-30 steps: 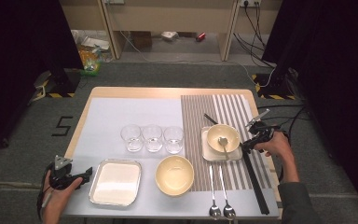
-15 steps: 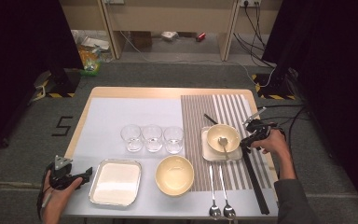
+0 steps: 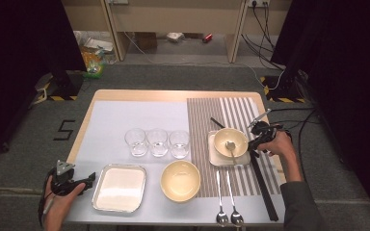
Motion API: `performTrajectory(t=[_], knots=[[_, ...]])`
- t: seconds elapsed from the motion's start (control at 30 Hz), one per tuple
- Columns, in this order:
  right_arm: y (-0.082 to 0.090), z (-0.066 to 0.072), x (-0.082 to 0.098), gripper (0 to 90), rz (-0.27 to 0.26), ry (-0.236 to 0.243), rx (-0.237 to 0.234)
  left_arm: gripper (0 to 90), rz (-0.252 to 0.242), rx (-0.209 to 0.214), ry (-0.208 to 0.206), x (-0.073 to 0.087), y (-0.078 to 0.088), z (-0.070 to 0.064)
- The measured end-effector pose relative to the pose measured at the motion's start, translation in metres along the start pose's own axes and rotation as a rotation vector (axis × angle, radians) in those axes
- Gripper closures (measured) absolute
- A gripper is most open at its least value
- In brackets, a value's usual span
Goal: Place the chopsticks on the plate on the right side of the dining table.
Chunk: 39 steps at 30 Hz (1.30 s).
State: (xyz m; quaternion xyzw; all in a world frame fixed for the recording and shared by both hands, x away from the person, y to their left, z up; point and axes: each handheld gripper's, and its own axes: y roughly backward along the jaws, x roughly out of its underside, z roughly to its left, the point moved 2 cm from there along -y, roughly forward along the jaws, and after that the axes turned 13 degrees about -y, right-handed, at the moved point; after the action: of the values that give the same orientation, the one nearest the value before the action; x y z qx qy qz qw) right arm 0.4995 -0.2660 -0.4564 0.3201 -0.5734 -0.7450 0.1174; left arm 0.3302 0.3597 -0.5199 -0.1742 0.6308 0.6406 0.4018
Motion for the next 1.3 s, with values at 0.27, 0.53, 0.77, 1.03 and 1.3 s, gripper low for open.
performTrajectory(t=[0.27,0.53,0.77,1.03,1.3], knots=[[-0.001,-0.001,-0.005,78.2,0.003,0.043,0.008,13.6,0.004,0.004,-0.001,0.000,0.000,0.000],[0.003,-0.003,0.001,70.2,-0.030,0.009,-0.001,13.6,-0.001,-0.001,0.000,0.000,0.000,0.000],[0.012,-0.008,0.016,69.4,-0.035,0.003,-0.004,13.6,0.001,-0.001,-0.001,0.000,0.000,0.000],[0.009,-0.012,0.023,76.2,-0.018,0.022,-0.010,13.6,0.001,-0.001,-0.001,0.000,0.000,0.000],[0.006,-0.010,0.018,78.1,-0.008,0.058,-0.009,13.6,0.000,-0.001,0.000,0.000,0.000,0.000]])
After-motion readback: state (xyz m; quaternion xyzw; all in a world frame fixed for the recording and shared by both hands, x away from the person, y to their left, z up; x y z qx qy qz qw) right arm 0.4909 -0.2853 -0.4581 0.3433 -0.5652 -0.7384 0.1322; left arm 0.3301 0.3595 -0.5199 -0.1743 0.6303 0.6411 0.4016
